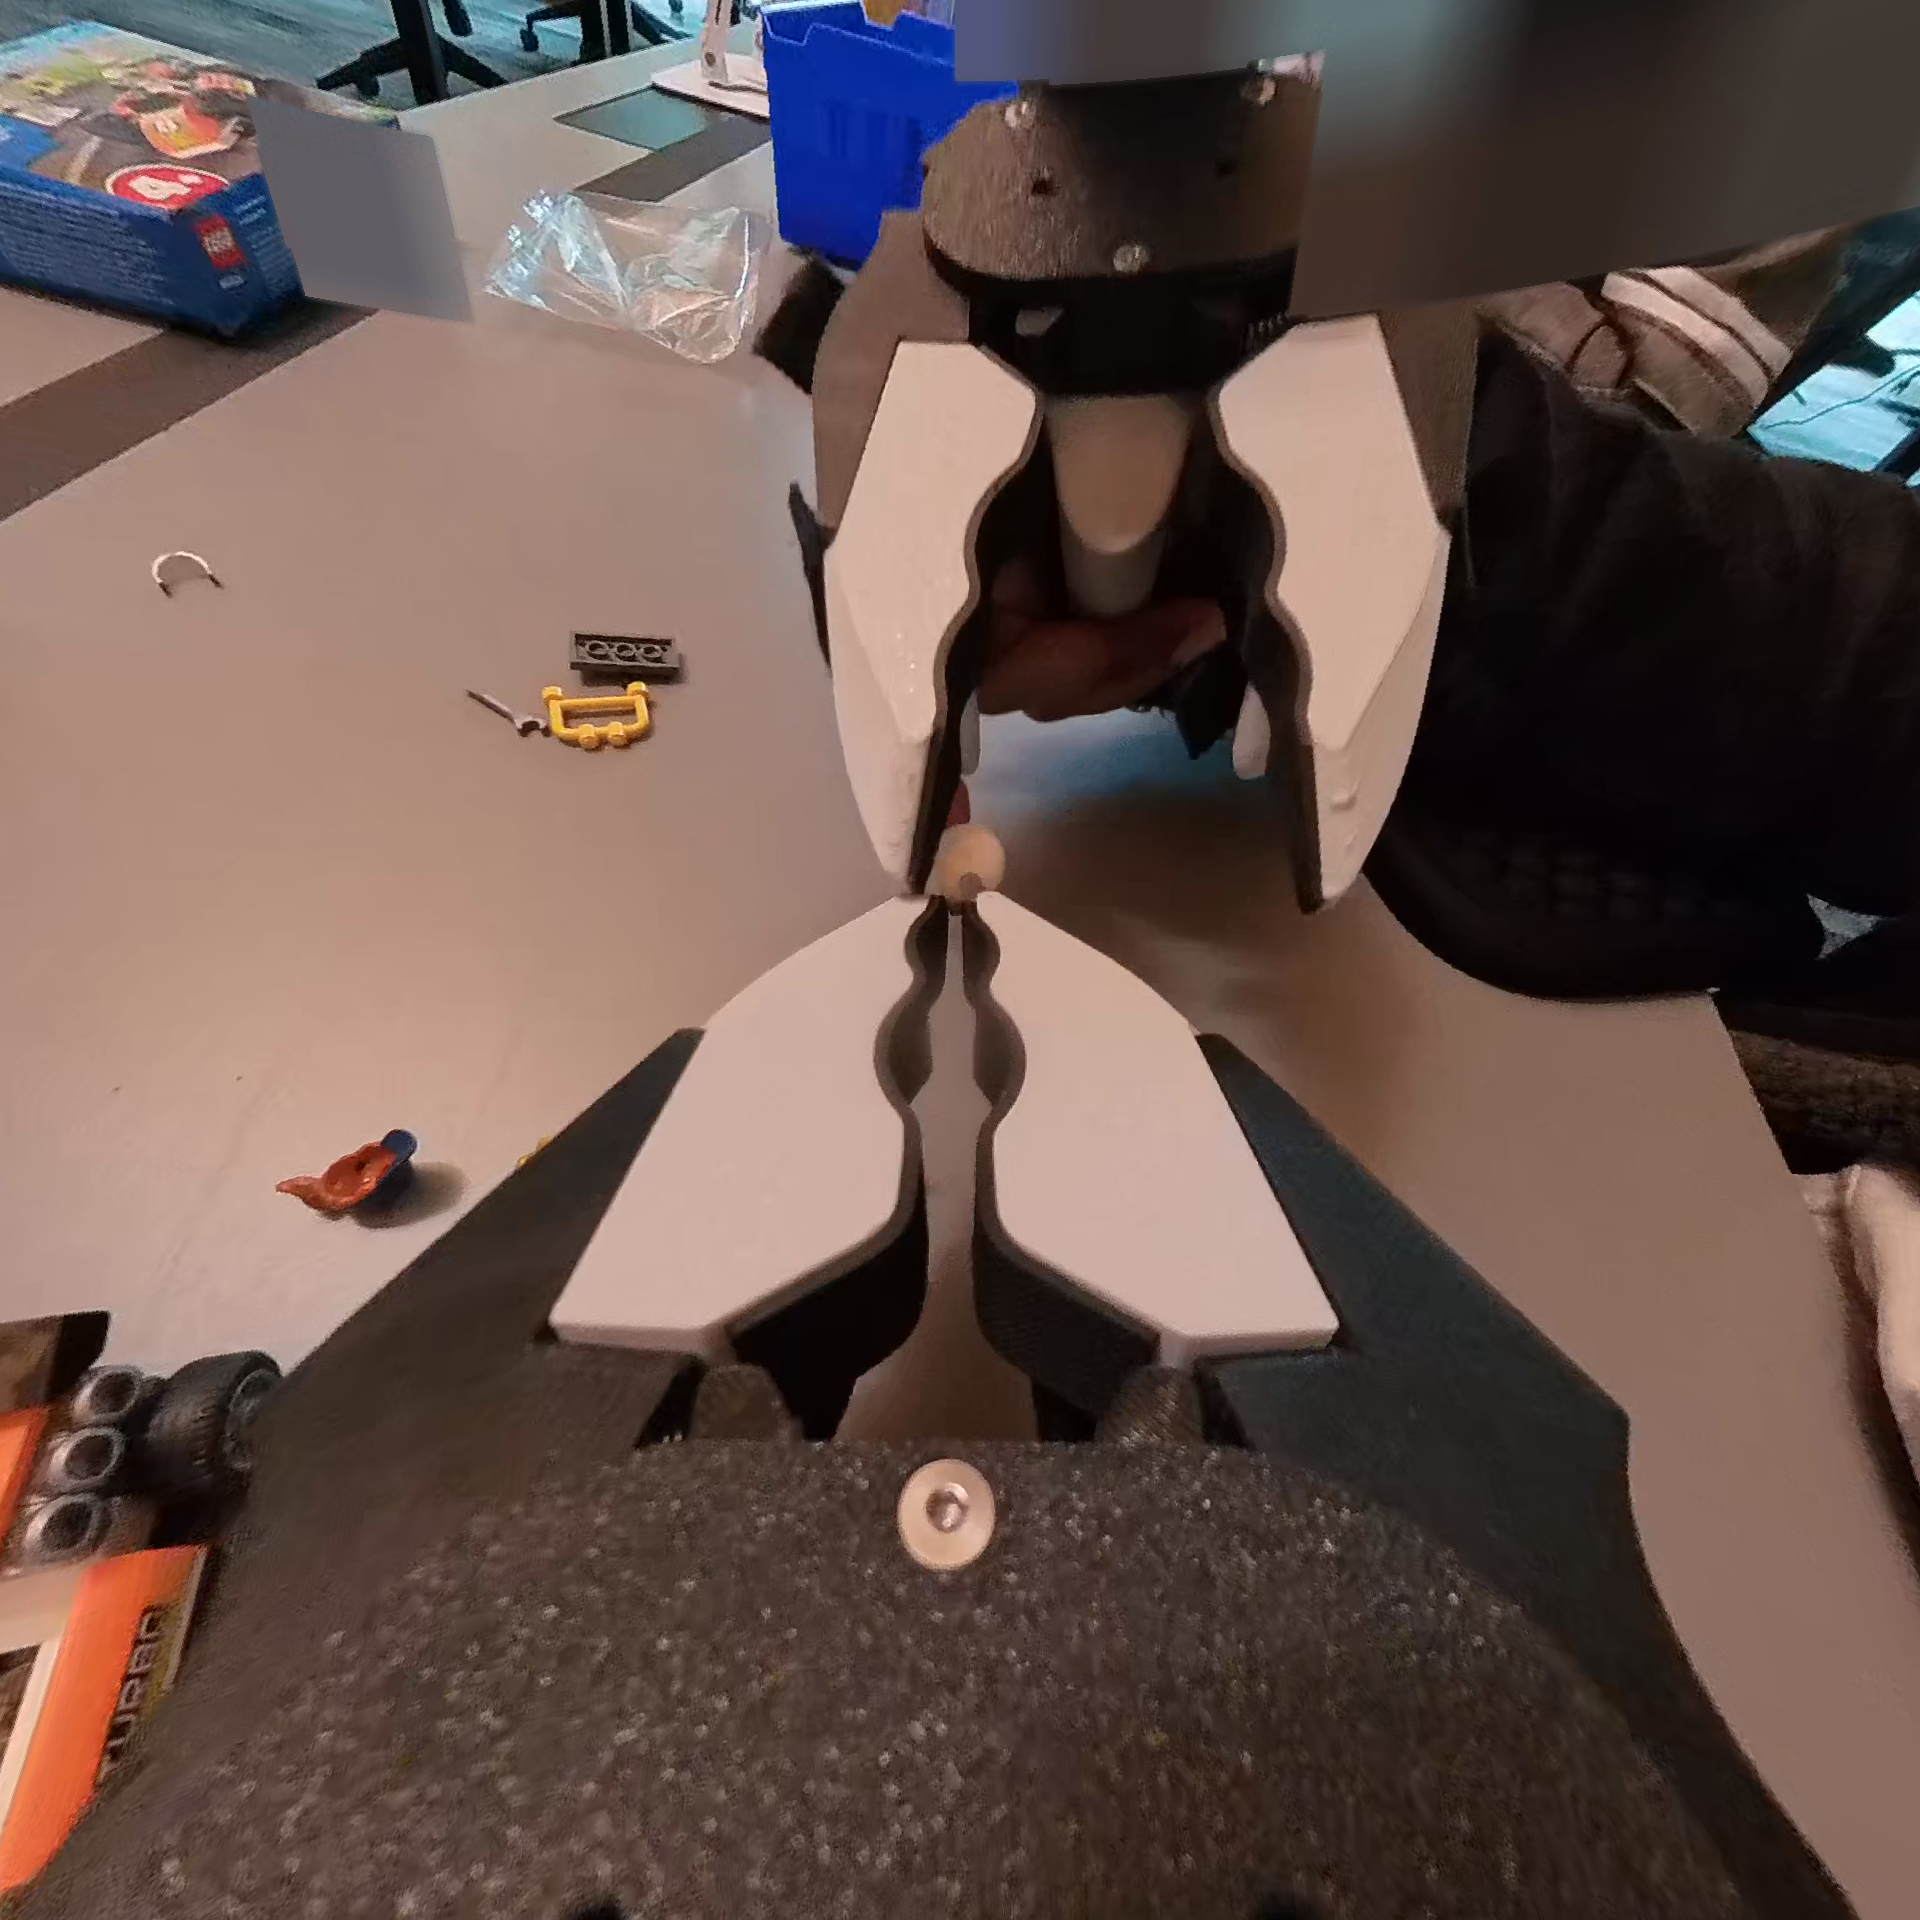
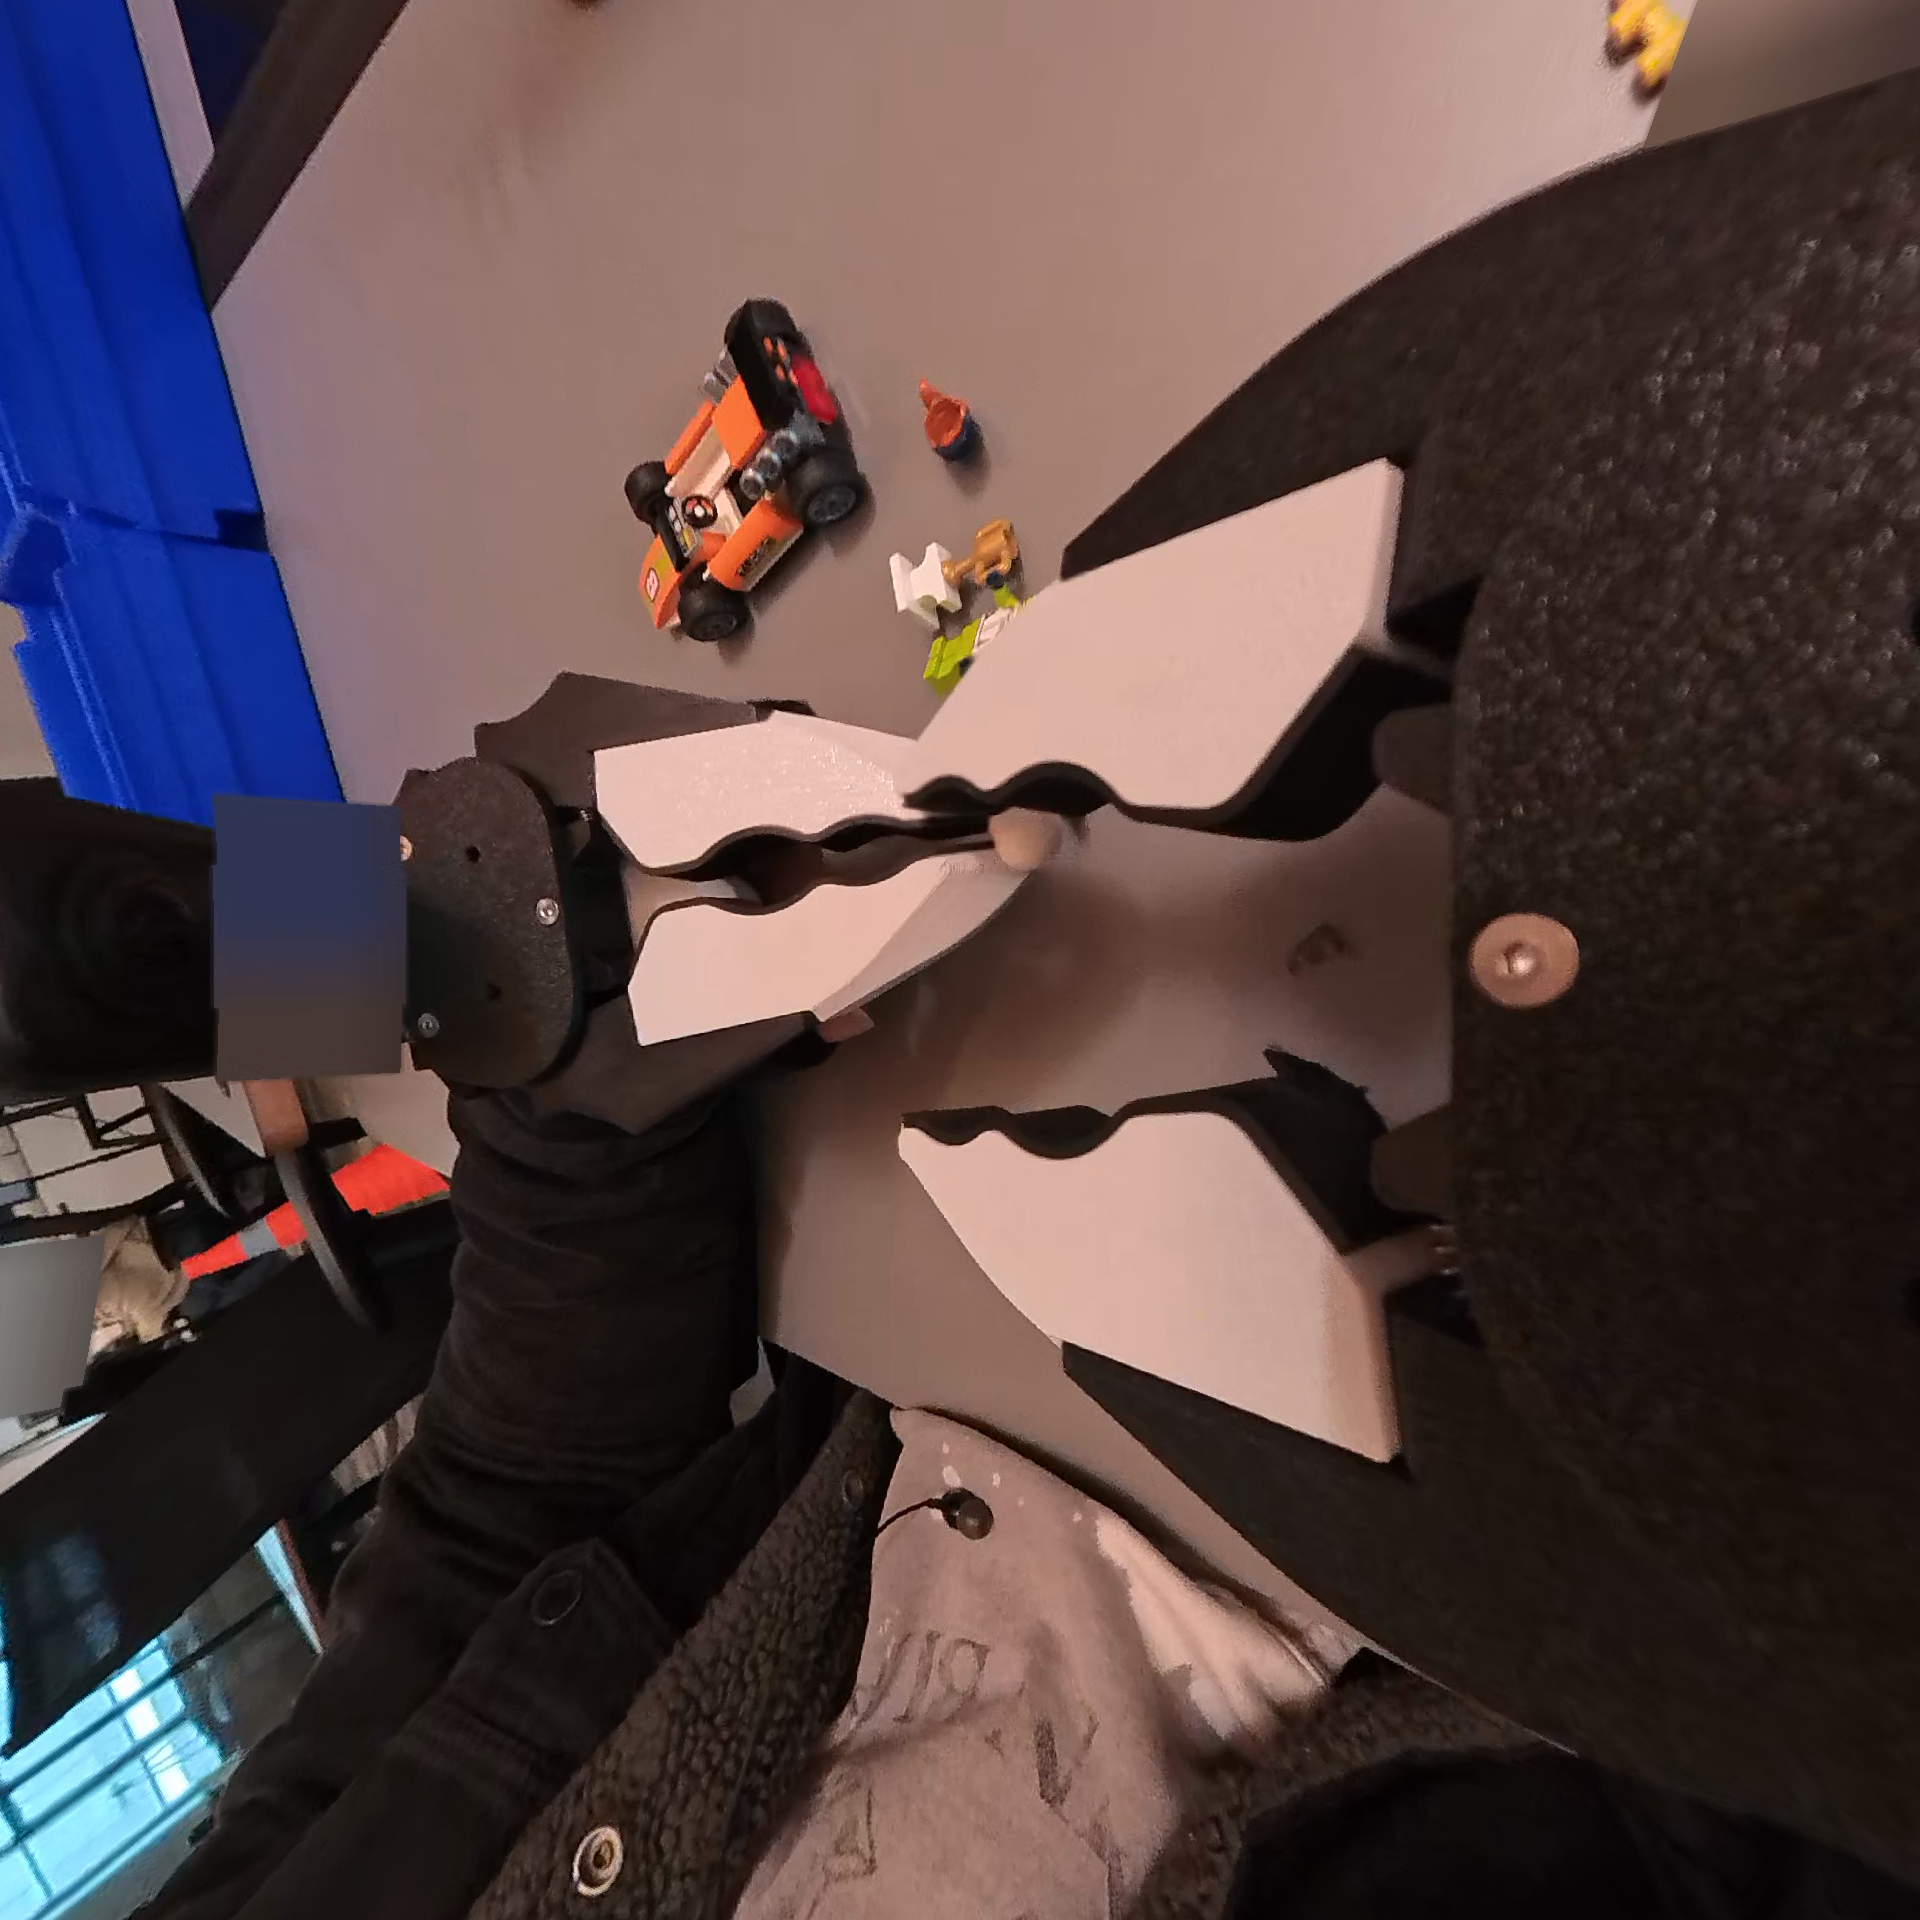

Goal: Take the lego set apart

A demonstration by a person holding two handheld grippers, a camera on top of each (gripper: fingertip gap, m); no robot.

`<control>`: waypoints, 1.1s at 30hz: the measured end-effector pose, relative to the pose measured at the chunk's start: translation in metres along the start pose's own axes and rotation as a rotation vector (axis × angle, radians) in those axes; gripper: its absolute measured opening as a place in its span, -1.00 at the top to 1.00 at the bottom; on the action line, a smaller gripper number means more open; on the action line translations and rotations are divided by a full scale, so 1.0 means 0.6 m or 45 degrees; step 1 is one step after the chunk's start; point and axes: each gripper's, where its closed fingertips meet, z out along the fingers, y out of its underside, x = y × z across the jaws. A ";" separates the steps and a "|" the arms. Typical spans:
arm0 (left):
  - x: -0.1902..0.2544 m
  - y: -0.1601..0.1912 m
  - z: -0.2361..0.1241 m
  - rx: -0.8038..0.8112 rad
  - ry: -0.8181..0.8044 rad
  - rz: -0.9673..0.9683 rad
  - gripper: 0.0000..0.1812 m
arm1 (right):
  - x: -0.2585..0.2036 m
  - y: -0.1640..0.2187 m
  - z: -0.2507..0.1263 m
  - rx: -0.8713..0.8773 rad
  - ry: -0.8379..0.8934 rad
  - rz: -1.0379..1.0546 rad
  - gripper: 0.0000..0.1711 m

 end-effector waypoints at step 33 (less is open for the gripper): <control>-0.006 -0.019 -0.019 0.058 0.004 0.002 0.96 | 0.022 -0.020 -0.024 0.117 0.096 -0.010 0.44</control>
